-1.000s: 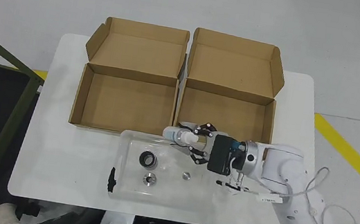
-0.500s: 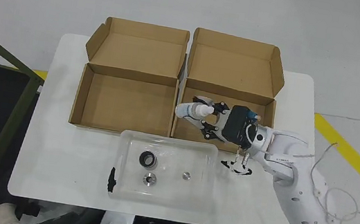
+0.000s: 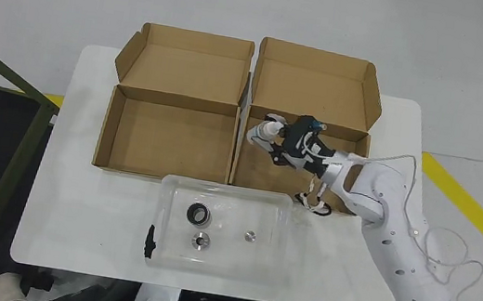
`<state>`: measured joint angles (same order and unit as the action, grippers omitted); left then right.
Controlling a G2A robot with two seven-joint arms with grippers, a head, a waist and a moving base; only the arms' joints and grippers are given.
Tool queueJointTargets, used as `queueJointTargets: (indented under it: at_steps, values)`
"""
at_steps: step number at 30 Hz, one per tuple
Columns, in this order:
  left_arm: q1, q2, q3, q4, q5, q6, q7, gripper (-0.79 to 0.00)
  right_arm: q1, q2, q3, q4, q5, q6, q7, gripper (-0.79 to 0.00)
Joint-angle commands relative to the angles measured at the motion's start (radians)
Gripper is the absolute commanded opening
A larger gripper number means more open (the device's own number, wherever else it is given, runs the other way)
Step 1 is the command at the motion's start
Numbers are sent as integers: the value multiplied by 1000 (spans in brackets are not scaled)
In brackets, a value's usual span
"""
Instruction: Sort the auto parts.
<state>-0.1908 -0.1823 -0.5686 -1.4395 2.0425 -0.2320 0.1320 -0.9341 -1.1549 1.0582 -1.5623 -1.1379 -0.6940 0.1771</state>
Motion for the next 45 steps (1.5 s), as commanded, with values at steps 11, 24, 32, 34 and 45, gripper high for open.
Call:
queueJointTargets:
  at_steps: [11, 24, 32, 34, 45]
  values:
    - [0, 0, 0, 0, 0, 0, 0, 0, 81, -23, -76, 91, -52, 66, 119, -785]
    - [0, 0, 0, 0, 0, 0, 0, 0, 157, -50, -143, 197, -54, 86, 210, -785]
    - [0, 0, 0, 0, 0, 0, 0, 0, 200, -69, -180, 252, -39, 76, 231, -265]
    - [0, 0, 0, 0, 0, 0, 0, 0, 208, -72, -186, 262, -35, 77, 233, -40]
    - [0, 0, 0, 0, 0, 0, 0, 0, 181, -69, -146, 228, -22, 84, 175, 0]
